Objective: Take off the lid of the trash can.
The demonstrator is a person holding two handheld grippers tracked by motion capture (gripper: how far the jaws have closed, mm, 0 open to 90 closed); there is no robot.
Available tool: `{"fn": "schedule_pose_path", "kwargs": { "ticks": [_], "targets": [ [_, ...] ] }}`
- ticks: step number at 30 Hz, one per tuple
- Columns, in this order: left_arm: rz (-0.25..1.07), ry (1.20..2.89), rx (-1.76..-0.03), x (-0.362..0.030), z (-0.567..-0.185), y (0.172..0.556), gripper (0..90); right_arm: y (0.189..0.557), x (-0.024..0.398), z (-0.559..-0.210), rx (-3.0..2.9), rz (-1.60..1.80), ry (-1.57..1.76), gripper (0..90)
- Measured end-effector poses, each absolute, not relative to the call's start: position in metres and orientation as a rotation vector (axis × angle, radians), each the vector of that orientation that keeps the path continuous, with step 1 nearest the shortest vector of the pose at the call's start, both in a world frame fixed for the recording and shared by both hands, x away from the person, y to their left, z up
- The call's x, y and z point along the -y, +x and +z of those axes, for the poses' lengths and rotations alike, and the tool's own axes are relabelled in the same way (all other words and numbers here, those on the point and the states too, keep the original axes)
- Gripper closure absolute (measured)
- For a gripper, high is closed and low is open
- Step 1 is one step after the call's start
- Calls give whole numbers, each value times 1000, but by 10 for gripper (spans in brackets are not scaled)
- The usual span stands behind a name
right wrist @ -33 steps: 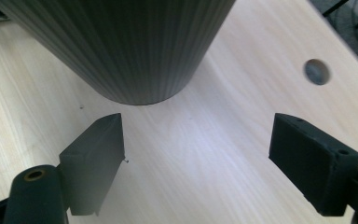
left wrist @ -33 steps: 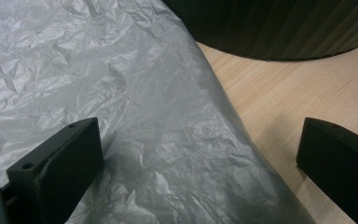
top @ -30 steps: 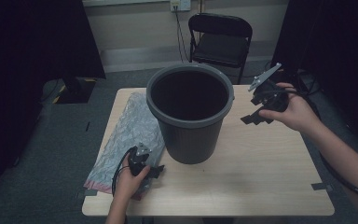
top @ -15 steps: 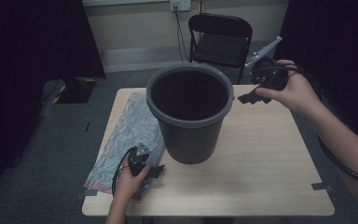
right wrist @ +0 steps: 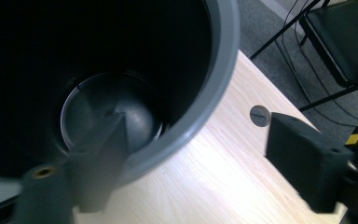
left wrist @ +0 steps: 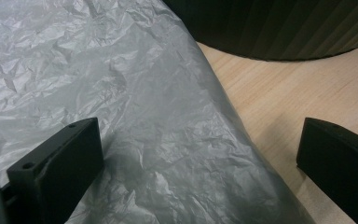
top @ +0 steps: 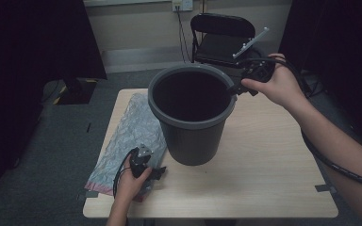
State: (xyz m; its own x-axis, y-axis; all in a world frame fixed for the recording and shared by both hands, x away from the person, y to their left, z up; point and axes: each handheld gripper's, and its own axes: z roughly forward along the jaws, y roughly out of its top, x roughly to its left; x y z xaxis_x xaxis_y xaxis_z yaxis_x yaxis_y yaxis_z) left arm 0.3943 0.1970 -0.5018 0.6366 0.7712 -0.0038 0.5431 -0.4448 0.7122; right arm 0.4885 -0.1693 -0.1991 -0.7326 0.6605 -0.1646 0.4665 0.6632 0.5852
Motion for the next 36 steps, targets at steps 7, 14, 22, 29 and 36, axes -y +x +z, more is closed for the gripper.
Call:
{"fn": "schedule_pose_path", "kwargs": {
  "ticks": [7, 14, 22, 29, 36],
  "targets": [
    [422, 2161, -1020, -197, -502, 394, 0, 501, 158, -209, -2482, 701, 1016, 378],
    [422, 2161, -1020, -197, -502, 394, 0, 513, 161, -216, -2429, 753, 1177, 497],
    [422, 2162, -1020, -197, -502, 394, 0, 518, 157, -221, -2408, 774, 1272, 600],
    [421, 2159, -1021, -197, -502, 394, 0, 519, 149, -221, -2410, 738, 1281, 702],
    [421, 2161, -1020, -197, -502, 394, 0, 519, 145, -221, -2375, 727, 1297, 727]
  ]
}}
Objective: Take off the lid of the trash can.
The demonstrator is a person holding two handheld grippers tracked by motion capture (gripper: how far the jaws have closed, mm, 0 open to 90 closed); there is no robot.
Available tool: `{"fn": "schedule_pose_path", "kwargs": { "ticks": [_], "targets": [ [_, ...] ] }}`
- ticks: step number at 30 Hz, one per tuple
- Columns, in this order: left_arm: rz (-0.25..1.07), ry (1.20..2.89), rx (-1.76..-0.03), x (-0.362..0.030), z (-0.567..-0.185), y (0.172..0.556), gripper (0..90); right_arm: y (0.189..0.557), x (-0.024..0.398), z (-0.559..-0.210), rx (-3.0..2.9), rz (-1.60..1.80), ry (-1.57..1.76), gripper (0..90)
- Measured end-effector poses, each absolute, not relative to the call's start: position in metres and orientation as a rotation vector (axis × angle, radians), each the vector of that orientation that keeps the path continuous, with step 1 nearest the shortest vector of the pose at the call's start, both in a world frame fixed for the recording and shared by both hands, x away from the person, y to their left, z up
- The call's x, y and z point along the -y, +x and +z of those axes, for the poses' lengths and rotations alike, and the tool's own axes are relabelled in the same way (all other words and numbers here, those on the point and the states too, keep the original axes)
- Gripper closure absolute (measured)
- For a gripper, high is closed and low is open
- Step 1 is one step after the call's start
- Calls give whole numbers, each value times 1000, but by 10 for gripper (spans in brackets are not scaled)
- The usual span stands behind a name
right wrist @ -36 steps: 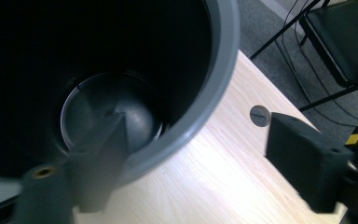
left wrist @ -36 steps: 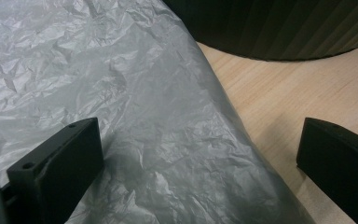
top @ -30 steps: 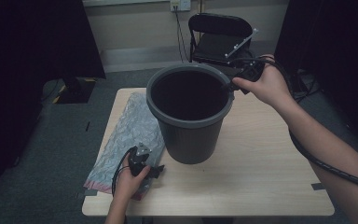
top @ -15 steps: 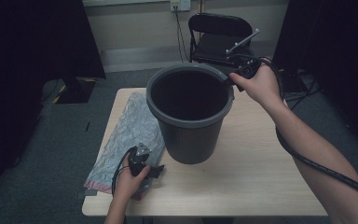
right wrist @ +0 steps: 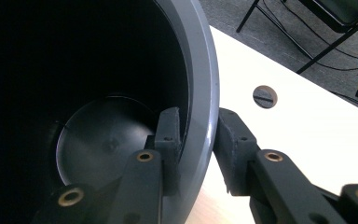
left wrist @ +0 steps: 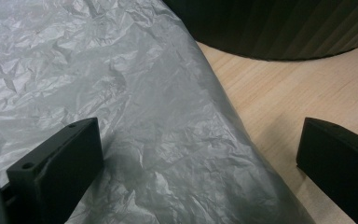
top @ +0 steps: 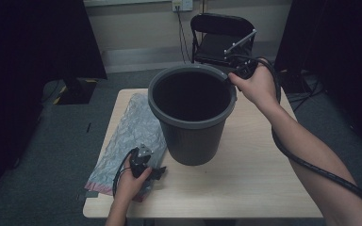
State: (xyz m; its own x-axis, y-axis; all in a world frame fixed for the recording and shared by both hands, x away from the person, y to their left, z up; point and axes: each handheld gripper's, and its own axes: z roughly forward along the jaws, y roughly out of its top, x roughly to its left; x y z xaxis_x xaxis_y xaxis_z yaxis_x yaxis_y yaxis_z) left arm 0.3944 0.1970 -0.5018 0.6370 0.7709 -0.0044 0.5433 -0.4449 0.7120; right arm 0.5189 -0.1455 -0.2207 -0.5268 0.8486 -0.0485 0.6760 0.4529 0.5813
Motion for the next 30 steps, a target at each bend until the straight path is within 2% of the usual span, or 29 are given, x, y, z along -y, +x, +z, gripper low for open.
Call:
{"fn": "schedule_pose_path", "kwargs": {
  "ticks": [7, 23, 30],
  "targets": [
    [420, 2162, -1019, -197, -502, 394, 0, 522, 149, -221, -2365, 745, 1317, 777],
    [420, 2162, -1019, -197, -502, 395, 0, 531, 153, -223, -2310, 781, 1317, 784],
    [420, 2162, -1018, -197, -502, 395, 0, 530, 154, -210, -2321, 772, 1303, 790]
  ]
}}
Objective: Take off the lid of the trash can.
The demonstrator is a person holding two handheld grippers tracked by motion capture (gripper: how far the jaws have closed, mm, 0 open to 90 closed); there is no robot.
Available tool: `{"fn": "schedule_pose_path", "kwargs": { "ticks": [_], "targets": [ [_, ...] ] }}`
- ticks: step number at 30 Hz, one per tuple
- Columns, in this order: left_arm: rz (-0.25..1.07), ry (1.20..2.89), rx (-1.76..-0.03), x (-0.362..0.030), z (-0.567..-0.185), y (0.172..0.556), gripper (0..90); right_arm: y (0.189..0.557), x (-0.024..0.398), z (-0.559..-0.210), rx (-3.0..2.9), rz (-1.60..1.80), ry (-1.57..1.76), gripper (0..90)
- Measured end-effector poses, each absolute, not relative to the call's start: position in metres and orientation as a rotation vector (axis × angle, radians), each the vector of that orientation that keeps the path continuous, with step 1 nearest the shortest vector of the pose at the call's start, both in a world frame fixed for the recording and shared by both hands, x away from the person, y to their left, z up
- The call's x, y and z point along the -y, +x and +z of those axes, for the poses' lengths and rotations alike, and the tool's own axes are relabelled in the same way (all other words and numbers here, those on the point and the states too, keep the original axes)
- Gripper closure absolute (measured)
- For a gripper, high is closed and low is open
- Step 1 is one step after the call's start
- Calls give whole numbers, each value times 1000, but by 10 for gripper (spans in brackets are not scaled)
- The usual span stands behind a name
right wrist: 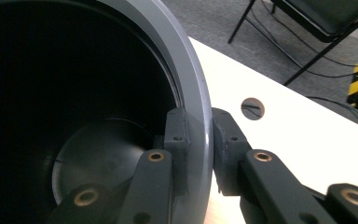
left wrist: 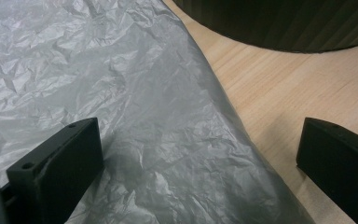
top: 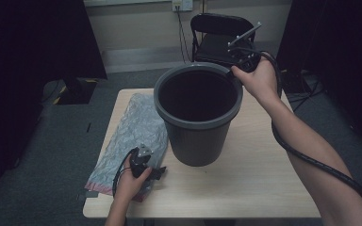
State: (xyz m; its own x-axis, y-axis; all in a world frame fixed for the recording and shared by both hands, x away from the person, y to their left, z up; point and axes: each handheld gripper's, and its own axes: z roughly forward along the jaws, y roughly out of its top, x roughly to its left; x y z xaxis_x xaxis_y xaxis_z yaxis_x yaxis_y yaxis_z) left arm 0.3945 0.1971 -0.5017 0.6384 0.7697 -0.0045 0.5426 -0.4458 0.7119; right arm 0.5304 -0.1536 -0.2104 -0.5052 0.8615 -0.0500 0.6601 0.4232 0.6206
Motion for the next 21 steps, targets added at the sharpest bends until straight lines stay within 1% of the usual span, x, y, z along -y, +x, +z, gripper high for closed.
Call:
{"fn": "schedule_pose_path", "kwargs": {
  "ticks": [5, 14, 21],
  "targets": [
    [420, 2162, -1018, -197, -502, 395, 0, 531, 157, -201, -2333, 819, 1331, 792],
    [420, 2162, -1018, -197, -502, 395, 0, 536, 167, -201, -2362, 934, 1406, 794],
    [419, 2163, -1017, -197, -502, 395, 0, 533, 176, -192, -2344, 908, 1395, 794]
  ]
}}
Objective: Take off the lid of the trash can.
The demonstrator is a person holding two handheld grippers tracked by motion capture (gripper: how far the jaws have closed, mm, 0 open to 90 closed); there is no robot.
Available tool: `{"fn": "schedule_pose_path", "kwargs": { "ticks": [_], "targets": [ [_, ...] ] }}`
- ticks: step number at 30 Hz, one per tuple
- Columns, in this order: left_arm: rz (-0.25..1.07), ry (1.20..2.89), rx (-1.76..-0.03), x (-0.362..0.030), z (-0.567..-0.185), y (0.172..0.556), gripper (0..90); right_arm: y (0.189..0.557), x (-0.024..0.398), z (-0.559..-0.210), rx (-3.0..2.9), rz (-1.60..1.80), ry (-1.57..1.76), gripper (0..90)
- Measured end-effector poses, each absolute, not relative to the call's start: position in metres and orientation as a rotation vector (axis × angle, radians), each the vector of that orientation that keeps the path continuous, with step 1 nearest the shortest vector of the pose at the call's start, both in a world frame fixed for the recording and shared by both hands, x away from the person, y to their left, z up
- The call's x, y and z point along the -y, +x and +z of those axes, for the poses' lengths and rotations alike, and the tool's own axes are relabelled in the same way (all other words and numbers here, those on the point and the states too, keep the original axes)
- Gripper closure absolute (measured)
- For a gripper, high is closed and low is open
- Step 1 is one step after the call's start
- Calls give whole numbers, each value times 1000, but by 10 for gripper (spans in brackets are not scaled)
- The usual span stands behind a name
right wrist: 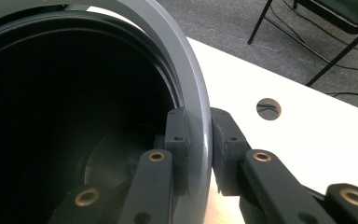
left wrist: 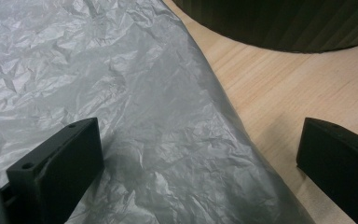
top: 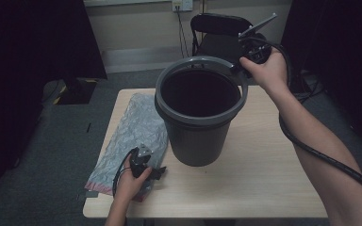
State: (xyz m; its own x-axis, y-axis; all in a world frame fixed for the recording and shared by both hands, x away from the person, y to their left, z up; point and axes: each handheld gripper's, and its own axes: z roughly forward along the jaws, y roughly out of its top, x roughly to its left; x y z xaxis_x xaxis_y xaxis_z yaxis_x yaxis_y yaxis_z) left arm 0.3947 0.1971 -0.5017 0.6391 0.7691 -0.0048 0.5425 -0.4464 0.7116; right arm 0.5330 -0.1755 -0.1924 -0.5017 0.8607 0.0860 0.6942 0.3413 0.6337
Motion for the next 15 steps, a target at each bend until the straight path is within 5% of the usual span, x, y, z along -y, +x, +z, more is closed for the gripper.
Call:
{"fn": "schedule_pose_path", "kwargs": {
  "ticks": [15],
  "targets": [
    [420, 2162, -1017, -197, -502, 395, 0, 522, 211, -182, -2336, 890, 1402, 792]
  ]
}}
